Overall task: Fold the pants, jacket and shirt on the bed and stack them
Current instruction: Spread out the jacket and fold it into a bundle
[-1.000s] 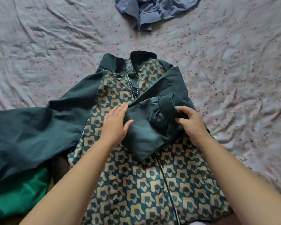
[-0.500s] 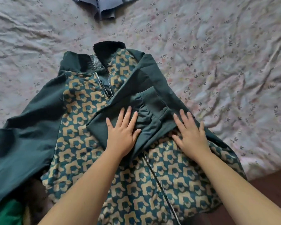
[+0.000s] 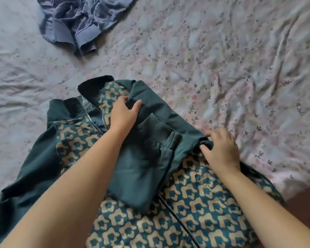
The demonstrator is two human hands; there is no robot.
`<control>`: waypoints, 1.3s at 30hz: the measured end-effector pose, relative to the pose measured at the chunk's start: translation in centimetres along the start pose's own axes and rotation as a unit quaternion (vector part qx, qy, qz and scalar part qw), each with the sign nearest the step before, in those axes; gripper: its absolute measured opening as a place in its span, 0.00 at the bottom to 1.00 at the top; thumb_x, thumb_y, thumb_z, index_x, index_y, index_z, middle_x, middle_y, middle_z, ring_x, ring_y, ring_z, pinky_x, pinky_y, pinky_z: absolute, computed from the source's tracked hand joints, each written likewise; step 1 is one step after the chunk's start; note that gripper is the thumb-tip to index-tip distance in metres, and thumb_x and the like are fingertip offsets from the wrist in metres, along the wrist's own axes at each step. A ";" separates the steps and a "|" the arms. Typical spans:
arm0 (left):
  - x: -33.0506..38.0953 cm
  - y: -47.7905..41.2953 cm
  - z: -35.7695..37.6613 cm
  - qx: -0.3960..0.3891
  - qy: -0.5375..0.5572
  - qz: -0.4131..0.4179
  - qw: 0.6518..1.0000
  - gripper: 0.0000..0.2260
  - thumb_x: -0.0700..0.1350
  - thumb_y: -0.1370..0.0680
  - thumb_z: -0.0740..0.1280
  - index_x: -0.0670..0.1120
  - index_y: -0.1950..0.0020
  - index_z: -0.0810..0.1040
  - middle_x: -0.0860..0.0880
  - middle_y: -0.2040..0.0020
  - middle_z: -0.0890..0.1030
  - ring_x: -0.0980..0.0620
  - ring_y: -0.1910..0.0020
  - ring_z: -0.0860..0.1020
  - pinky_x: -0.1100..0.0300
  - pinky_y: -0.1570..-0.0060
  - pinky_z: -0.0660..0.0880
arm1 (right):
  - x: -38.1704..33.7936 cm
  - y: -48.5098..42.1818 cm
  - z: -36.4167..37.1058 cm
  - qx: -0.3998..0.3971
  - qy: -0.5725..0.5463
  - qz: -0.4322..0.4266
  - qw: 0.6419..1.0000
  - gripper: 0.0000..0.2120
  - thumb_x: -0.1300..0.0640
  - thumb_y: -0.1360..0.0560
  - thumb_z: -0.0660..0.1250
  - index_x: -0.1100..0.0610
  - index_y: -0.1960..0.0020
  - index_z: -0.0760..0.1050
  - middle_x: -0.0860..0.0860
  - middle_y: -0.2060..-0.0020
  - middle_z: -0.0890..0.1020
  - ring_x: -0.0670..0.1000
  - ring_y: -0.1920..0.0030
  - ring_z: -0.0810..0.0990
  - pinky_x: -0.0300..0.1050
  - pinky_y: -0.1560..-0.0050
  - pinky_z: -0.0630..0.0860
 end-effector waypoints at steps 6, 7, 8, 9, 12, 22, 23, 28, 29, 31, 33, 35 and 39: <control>1.8 -3.5 0.4 -0.033 0.123 -0.039 0.991 0.08 0.51 0.24 0.67 0.47 0.55 0.75 0.49 0.56 0.78 0.49 0.54 0.76 0.54 0.53 0.73 | 0.2 1.5 0.1 0.013 -0.177 0.177 0.968 0.08 0.58 0.29 0.69 0.60 0.60 0.72 0.50 0.70 0.75 0.50 0.68 0.73 0.40 0.70 0.67; 1.9 -3.7 0.4 -0.049 0.157 -0.050 0.985 0.07 0.49 0.24 0.67 0.48 0.59 0.75 0.49 0.60 0.78 0.49 0.56 0.76 0.54 0.55 0.73 | 0.3 1.6 0.3 0.020 -0.199 0.204 0.958 0.08 0.58 0.29 0.69 0.60 0.62 0.72 0.51 0.70 0.76 0.51 0.68 0.74 0.40 0.69 0.68; 2.0 -3.9 0.3 -0.069 0.197 -0.061 0.976 0.07 0.47 0.24 0.66 0.48 0.61 0.74 0.49 0.62 0.77 0.50 0.59 0.76 0.56 0.57 0.73 | 0.4 1.7 0.4 0.032 -0.224 0.235 0.945 0.09 0.58 0.29 0.69 0.60 0.63 0.72 0.53 0.70 0.77 0.51 0.68 0.75 0.41 0.69 0.70; 2.1 -4.0 0.2 -0.087 0.241 -0.069 0.964 0.08 0.45 0.23 0.65 0.48 0.62 0.73 0.49 0.64 0.76 0.51 0.61 0.75 0.58 0.60 0.73 | 0.3 1.9 0.5 0.047 -0.263 0.268 0.926 0.10 0.57 0.28 0.69 0.61 0.63 0.72 0.54 0.69 0.77 0.51 0.67 0.76 0.43 0.67 0.73; 2.3 -4.0 0.0 -0.132 0.325 -0.086 0.932 0.11 0.41 0.21 0.62 0.47 0.64 0.69 0.49 0.66 0.74 0.54 0.66 0.73 0.62 0.65 0.72 | -0.4 2.0 1.3 0.074 -0.587 0.380 0.711 0.09 0.57 0.26 0.67 0.62 0.56 0.71 0.57 0.57 0.80 0.52 0.54 0.79 0.49 0.51 0.78; 1.7 -4.9 1.2 -0.070 0.331 -0.090 0.937 0.10 0.35 0.21 0.60 0.47 0.59 0.72 0.50 0.63 0.75 0.56 0.65 0.73 0.66 0.65 0.72 | 0.3 0.0 2.5 0.081 -0.665 0.380 0.638 0.23 0.73 0.27 0.63 0.59 0.36 0.64 0.55 0.52 0.77 0.50 0.55 0.78 0.42 0.58 0.76; 1.6 -4.9 1.2 -0.054 0.320 -0.088 0.942 0.08 0.34 0.22 0.60 0.45 0.55 0.74 0.50 0.59 0.77 0.56 0.62 0.74 0.68 0.64 0.73 | 0.5 0.1 2.3 0.068 -0.652 0.357 0.665 0.22 0.73 0.27 0.62 0.58 0.37 0.64 0.54 0.53 0.77 0.50 0.55 0.79 0.42 0.56 0.77; 0.5 -1.2 -0.2 0.059 0.056 0.094 0.992 0.18 0.45 0.23 0.64 0.40 0.35 0.68 0.45 0.40 0.75 0.50 0.43 0.74 0.62 0.44 0.69 | 0.5 2.4 1.0 0.101 -0.463 0.213 0.855 0.13 0.67 0.25 0.62 0.55 0.44 0.65 0.49 0.60 0.77 0.45 0.62 0.78 0.32 0.63 0.75; 0.1 0.4 -0.4 0.081 -0.026 0.171 0.982 0.19 0.45 0.24 0.64 0.39 0.35 0.68 0.42 0.40 0.74 0.47 0.41 0.73 0.58 0.41 0.68 | 0.1 3.1 0.9 0.113 -0.415 0.167 0.887 0.12 0.66 0.25 0.62 0.54 0.45 0.66 0.48 0.61 0.76 0.42 0.64 0.76 0.30 0.64 0.74; -1.9 3.9 0.2 0.087 -0.148 0.279 0.945 0.20 0.47 0.26 0.64 0.38 0.38 0.71 0.38 0.41 0.75 0.41 0.41 0.73 0.52 0.42 0.68 | -1.4 4.2 1.3 0.075 -0.331 0.050 0.939 0.11 0.66 0.25 0.63 0.55 0.45 0.70 0.47 0.62 0.74 0.39 0.63 0.74 0.28 0.63 0.72; -5.1 7.0 1.1 0.061 -0.216 0.291 0.930 0.18 0.48 0.27 0.62 0.40 0.41 0.74 0.38 0.42 0.76 0.39 0.45 0.75 0.49 0.48 0.72 | -3.1 4.9 2.5 -0.020 -0.258 -0.078 0.963 0.13 0.63 0.25 0.63 0.57 0.41 0.73 0.46 0.57 0.74 0.39 0.61 0.73 0.28 0.60 0.71; -8.5 9.6 1.3 0.036 -0.261 0.252 0.931 0.16 0.47 0.26 0.60 0.41 0.44 0.77 0.37 0.43 0.77 0.38 0.47 0.77 0.47 0.52 0.75 | -4.3 5.0 3.5 -0.131 -0.185 -0.131 0.965 0.18 0.59 0.24 0.62 0.55 0.35 0.70 0.46 0.50 0.73 0.40 0.60 0.73 0.33 0.56 0.71; -13.2 13.2 -1.7 0.041 -0.274 0.144 0.950 0.17 0.46 0.25 0.57 0.41 0.44 0.79 0.37 0.43 0.78 0.37 0.47 0.77 0.44 0.53 0.75 | -6.2 4.8 3.5 -0.208 -0.067 -0.088 0.972 0.18 0.57 0.23 0.59 0.54 0.33 0.67 0.48 0.39 0.72 0.49 0.50 0.76 0.41 0.48 0.71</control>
Point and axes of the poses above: each hand's wrist, its own y-axis away from the middle knuckle, its own z-axis out of the palm, x = y × z, the point moved 2 cm from there along -y, towards the middle knuckle
